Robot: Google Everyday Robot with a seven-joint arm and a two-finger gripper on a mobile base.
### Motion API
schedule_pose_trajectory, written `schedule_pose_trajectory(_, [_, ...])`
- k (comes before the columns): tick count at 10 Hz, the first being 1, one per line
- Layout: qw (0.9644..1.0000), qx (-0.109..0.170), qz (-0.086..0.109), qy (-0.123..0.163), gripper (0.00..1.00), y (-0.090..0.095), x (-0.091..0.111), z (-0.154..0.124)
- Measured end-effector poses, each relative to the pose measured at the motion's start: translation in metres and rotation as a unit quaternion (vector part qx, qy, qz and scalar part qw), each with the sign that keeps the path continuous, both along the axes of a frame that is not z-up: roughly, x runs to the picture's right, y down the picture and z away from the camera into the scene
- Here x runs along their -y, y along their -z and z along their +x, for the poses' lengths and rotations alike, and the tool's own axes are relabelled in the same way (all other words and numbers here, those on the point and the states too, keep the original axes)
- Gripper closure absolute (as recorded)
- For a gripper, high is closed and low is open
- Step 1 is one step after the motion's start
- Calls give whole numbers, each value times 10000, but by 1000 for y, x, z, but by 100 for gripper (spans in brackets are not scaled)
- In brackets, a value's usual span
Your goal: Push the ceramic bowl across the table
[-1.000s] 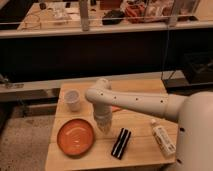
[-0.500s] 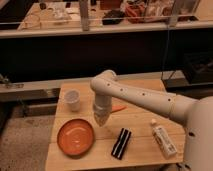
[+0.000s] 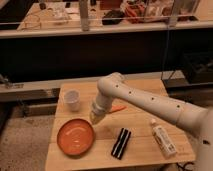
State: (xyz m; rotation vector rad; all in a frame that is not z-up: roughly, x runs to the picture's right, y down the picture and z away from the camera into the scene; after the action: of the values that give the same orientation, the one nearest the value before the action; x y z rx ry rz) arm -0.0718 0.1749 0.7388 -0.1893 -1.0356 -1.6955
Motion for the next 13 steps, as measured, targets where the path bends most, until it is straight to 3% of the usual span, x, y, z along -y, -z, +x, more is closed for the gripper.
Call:
schedule_pose_trajectory(2, [9995, -40, 313, 81, 99, 1, -1, -22])
schedule_pose_trajectory(4, [9987, -120, 437, 233, 99, -4, -8, -34])
schedule_pose_trajectory(9, [9965, -250, 491, 634, 99, -40, -41, -44])
schedule_pose_trajectory(13, [9937, -187, 548, 959, 99, -50, -52, -49])
